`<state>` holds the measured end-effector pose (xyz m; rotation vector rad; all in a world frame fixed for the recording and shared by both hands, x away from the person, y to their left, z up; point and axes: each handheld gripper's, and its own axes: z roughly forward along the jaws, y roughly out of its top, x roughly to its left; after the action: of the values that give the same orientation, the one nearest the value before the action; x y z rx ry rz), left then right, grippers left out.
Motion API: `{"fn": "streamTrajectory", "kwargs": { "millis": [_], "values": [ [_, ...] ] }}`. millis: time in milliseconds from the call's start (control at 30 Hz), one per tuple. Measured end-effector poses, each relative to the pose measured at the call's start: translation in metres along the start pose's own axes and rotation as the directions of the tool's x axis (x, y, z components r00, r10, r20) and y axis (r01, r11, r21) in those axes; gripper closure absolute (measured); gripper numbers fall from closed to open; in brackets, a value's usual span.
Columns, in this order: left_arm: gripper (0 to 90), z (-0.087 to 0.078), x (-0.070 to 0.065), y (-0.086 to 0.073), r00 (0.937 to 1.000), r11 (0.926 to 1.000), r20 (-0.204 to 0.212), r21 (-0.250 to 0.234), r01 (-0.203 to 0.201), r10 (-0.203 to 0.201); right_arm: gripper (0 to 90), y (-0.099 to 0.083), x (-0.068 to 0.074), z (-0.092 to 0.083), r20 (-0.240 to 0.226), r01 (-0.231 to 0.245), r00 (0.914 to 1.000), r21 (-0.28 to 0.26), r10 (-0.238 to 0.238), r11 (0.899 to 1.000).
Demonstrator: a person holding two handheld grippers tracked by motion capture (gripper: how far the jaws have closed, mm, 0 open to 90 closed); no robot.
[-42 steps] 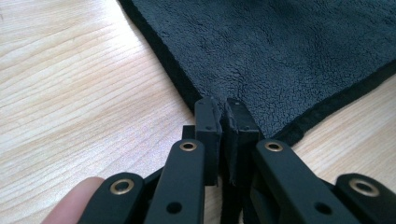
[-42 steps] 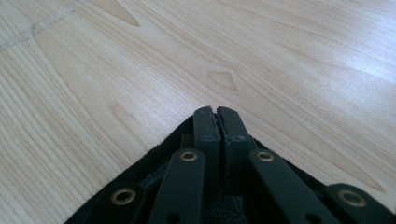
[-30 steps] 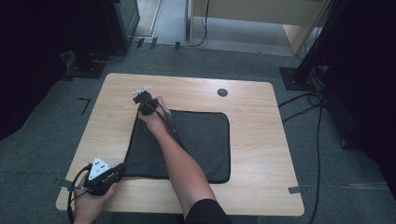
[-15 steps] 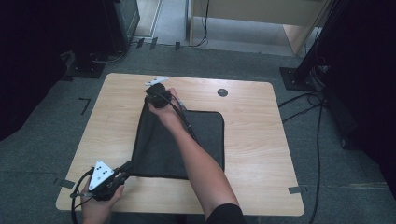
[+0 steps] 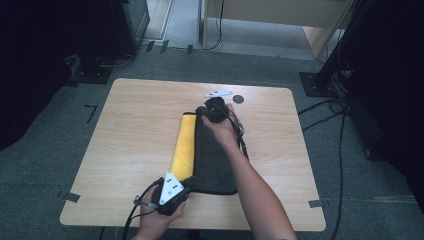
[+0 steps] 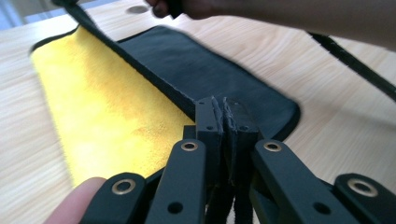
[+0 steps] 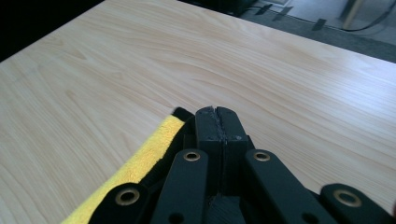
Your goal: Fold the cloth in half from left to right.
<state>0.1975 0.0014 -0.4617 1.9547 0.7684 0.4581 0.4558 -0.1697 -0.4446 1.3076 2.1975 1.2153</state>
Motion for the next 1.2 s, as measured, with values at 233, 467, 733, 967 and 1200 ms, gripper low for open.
{"fn": "streamTrajectory", "kwargs": {
  "millis": [233, 467, 733, 967, 1200],
  "values": [
    [86.0, 0.042, -0.031, 0.020, 0.9971, 0.9987, 0.067, 0.033, -0.039, 0.036, 89.6, -0.016, -0.042, -0.030, 0.043, -0.065, 0.9969, -0.035, 0.066, 0.997],
    [61.4, 0.066, -0.045, 0.014, 0.9869, 0.9939, 0.160, 0.104, -0.039, 0.022, 79.4, -0.045, -0.091, -0.048, 0.082, -0.208, 0.9743, -0.035, 0.210, 0.978],
    [58.5, 0.055, -0.026, 0.003, 0.9936, 0.9941, 0.113, 0.108, -0.011, -0.002, 73.4, -0.066, -0.106, -0.056, 0.116, -0.228, 0.9677, 0.024, 0.224, 0.973],
    [55.4, 0.036, 0.001, -0.021, 0.9996, 0.9923, 0.023, 0.123, 0.015, -0.018, 71.5, -0.074, -0.108, -0.041, 0.138, -0.241, 0.9626, 0.043, 0.233, 0.969],
    [54.2, 0.019, 0.024, -0.034, 0.9988, 0.9910, -0.015, 0.125, 0.048, -0.047, 70.0, -0.080, -0.113, -0.021, 0.153, -0.274, 0.9512, 0.022, 0.268, 0.961]
  ]
}}
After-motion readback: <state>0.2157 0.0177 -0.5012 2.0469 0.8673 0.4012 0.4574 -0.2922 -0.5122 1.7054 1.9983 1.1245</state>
